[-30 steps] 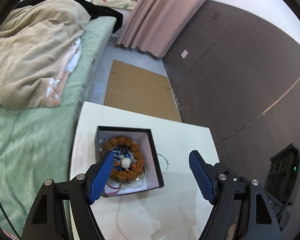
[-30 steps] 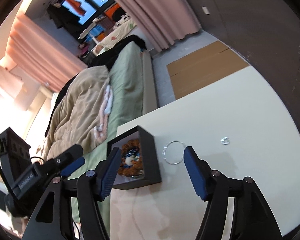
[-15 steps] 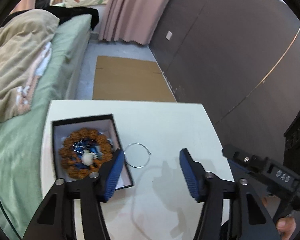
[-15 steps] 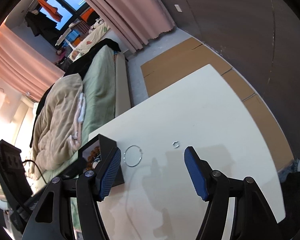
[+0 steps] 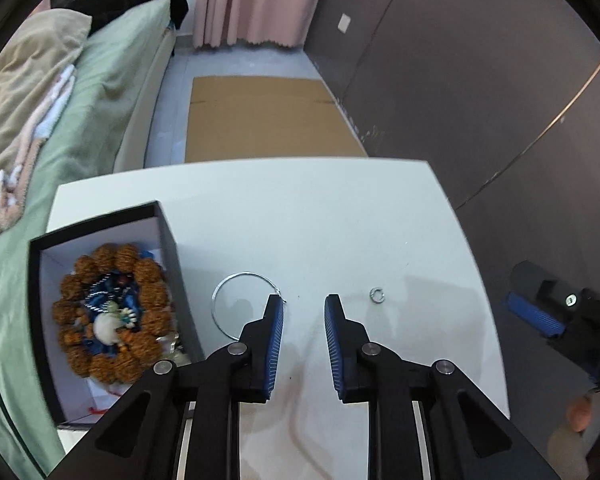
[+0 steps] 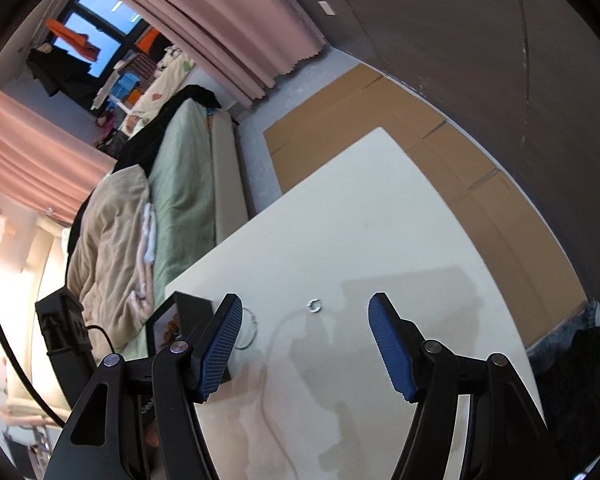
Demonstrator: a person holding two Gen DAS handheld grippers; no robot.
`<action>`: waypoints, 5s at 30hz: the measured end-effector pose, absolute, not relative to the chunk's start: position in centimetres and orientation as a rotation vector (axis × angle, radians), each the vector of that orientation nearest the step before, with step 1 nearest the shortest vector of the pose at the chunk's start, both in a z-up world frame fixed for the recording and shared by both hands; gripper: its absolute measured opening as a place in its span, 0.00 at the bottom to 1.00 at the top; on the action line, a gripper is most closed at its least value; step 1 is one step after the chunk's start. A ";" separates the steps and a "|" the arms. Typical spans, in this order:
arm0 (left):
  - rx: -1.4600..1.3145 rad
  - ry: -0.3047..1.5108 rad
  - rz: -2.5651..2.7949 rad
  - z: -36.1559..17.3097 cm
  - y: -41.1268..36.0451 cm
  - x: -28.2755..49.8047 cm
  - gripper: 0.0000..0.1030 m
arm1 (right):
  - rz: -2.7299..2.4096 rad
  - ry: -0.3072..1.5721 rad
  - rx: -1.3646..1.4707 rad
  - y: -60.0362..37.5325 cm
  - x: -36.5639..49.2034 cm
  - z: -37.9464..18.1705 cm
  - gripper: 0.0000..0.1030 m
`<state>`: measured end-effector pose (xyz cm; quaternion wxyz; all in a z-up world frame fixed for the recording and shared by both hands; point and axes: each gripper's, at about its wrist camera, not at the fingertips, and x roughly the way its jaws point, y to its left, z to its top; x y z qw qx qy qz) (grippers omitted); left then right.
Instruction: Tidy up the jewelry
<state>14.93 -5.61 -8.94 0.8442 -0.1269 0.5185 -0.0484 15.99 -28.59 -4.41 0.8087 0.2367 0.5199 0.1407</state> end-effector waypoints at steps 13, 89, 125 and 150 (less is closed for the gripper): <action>-0.127 1.182 -0.035 -12.6 -8.6 17.1 0.21 | 0.283 1.132 0.524 -29.4 17.3 -4.6 0.64; -0.238 1.129 -0.088 -10.8 -9.0 16.6 0.40 | 0.174 1.183 0.545 -31.8 17.3 -6.4 0.64; -0.251 1.050 -0.066 -9.4 -7.0 16.0 0.00 | 0.196 1.236 0.419 -29.0 17.6 -7.1 0.64; -0.368 0.983 -0.025 -7.3 -1.9 15.1 0.00 | 0.214 1.267 0.253 -25.7 17.4 -8.0 0.64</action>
